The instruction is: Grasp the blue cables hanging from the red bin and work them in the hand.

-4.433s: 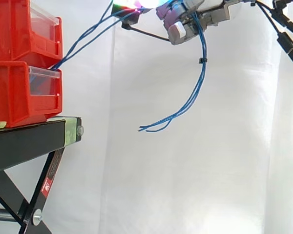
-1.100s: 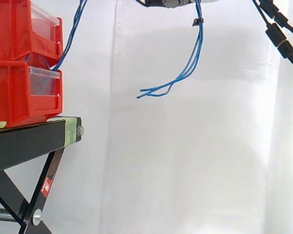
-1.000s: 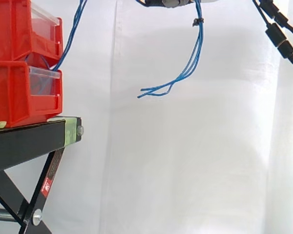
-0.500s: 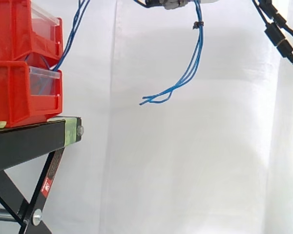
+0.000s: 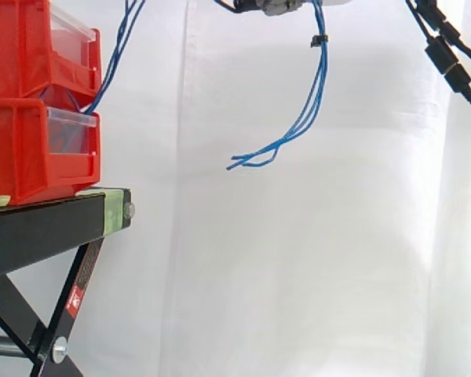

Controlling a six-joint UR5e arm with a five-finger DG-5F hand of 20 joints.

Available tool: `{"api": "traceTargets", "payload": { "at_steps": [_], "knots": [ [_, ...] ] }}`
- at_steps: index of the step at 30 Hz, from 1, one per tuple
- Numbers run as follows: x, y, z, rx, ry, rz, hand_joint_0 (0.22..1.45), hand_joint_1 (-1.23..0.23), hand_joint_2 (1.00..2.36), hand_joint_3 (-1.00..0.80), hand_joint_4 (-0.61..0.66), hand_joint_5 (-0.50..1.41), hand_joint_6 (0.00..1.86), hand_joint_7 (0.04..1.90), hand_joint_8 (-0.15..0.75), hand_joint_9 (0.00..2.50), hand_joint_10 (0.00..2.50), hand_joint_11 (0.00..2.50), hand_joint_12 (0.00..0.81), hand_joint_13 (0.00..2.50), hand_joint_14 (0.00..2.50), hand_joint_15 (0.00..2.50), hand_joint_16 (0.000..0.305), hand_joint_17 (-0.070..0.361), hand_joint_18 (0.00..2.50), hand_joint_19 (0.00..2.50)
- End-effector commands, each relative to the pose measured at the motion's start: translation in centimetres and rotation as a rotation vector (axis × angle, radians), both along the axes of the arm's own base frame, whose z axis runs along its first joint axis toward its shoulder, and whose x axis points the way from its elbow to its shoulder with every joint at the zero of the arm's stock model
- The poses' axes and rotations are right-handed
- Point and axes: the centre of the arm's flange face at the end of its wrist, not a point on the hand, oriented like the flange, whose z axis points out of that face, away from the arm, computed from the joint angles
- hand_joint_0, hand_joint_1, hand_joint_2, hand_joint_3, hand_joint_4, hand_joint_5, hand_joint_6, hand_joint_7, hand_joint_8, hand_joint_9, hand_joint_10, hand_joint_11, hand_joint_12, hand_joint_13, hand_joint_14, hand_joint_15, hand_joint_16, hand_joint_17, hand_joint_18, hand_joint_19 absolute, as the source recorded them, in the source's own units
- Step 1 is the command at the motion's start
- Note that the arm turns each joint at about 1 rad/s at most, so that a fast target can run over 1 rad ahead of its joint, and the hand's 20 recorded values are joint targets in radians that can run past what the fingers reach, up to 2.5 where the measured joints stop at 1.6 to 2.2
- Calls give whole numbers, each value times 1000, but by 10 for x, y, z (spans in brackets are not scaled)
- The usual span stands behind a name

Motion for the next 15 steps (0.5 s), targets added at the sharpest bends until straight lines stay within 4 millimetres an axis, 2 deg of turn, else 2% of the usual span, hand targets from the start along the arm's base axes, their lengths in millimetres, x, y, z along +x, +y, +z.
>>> {"api": "traceTargets", "payload": {
  "at_steps": [1, 15],
  "knots": [
    [0, 0, 0, -2, 0, 1, 902, -655, 1022, -261, 193, 363, 639, 1319, 395, 666, 2500, 2482, 462, 972, 2301, 1335, 60, 134, 1343, 1242],
    [0, 0, 0, 0, 0, -1, 907, -650, 1022, -287, 198, 355, 613, 1339, 392, 650, 2500, 2453, 455, 960, 2284, 1326, 59, 133, 1316, 1230]
  ]
}}
